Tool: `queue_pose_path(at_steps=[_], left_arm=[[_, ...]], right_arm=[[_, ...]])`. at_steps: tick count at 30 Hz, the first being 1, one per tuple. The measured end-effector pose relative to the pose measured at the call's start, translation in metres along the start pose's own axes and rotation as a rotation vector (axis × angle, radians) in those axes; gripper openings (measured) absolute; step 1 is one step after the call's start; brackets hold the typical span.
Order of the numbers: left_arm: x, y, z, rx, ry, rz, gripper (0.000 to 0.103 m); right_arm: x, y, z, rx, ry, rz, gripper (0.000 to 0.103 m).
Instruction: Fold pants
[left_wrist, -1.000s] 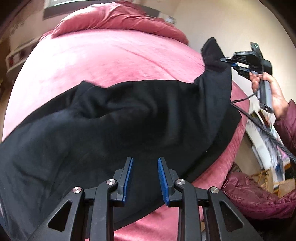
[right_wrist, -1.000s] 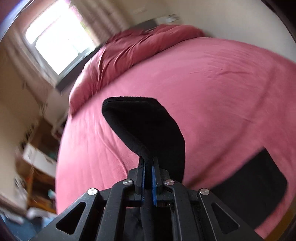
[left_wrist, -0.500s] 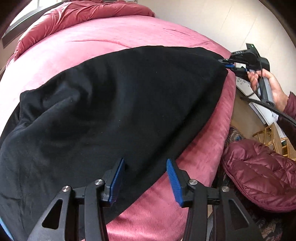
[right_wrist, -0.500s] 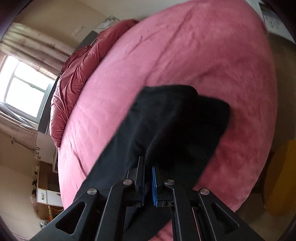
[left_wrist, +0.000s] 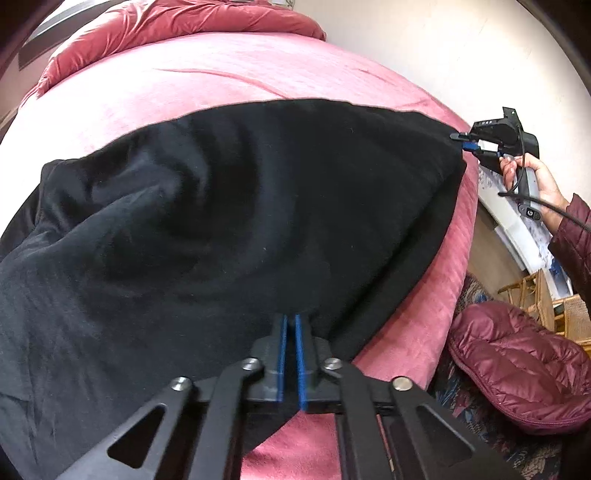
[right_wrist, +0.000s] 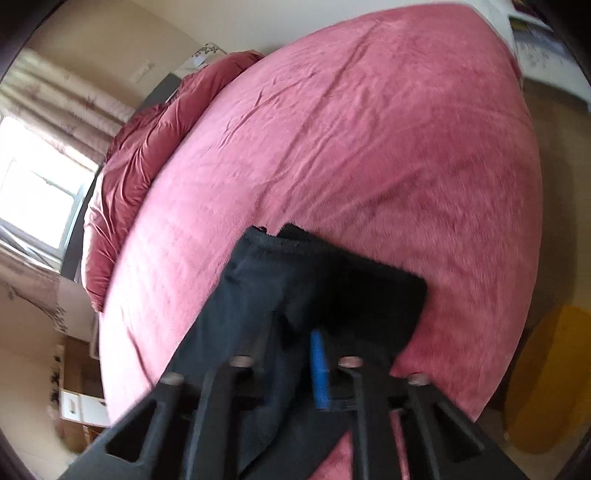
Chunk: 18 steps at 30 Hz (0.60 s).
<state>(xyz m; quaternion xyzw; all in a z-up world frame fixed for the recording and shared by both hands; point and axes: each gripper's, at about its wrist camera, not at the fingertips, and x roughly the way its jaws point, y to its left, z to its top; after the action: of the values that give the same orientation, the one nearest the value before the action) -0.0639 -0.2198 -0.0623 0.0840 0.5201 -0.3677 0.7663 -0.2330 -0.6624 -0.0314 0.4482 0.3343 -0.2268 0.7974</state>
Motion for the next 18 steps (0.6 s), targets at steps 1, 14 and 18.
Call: queue_pose_path(at_steps=[1,14,18], left_arm=[[-0.001,-0.002,0.001,0.002,-0.007,-0.015,0.001],[-0.04,0.024,-0.007,-0.073,-0.07,-0.118,0.0],[-0.042,0.028,-0.015,-0.084,-0.055,-0.1,0.0]], right_arm=[[-0.002,0.005,0.003,-0.016,-0.005,-0.003,0.008],[-0.023,-0.004,0.007,-0.039,0.0,-0.09,0.007],[-0.008,-0.028,-0.004,0.005,0.042,-0.134,0.007]])
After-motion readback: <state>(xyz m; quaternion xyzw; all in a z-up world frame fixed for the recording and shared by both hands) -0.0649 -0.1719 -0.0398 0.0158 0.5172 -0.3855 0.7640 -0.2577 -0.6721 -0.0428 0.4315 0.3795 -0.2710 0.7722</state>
